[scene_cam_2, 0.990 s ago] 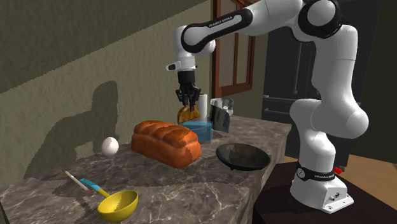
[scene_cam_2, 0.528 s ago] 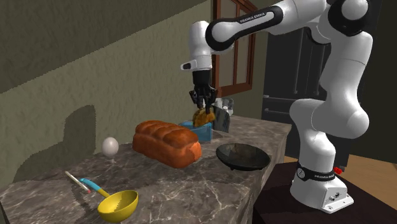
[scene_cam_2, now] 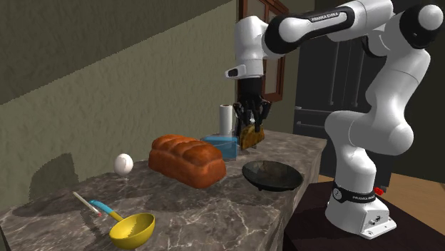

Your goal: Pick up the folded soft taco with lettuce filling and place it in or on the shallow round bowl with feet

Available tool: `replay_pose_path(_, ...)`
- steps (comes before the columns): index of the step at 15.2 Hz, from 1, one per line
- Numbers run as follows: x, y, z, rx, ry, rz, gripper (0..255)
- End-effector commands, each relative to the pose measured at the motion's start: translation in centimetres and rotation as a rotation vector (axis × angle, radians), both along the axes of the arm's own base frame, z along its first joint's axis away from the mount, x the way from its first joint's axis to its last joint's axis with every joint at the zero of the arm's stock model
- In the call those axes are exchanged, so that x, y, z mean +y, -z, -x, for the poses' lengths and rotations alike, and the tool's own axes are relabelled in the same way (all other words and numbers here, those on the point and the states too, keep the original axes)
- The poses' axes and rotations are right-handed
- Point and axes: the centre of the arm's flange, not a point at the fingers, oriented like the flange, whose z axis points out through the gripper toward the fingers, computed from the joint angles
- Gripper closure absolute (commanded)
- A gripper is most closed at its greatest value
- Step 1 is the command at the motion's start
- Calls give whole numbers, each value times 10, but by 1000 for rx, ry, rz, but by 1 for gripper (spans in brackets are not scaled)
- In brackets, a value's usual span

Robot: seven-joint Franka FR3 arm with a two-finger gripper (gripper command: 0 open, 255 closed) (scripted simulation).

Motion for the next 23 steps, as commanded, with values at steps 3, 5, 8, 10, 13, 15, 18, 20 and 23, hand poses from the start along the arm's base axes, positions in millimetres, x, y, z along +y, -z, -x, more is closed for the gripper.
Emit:
replay_pose_path(3, 43, -1, 32, 0, 1, 1, 255)
replay_pose_path(5, 65, -2, 47, 0, 1, 1, 255)
replay_pose_path(8, 65, 14, 47, 0, 1, 1, 255)
replay_pose_path(10, 65, 24, 47, 0, 1, 1, 255)
replay_pose_path(13, 65, 40, 47, 0, 1, 1, 255)
replay_pose_path(15, 65, 51, 47, 0, 1, 1, 255)
replay_pose_path(18, 65, 67, 47, 0, 1, 1, 255)
replay_pose_path(20, 65, 80, 47, 0, 1, 1, 255)
replay_pose_path(23, 65, 80, 47, 0, 1, 1, 255)
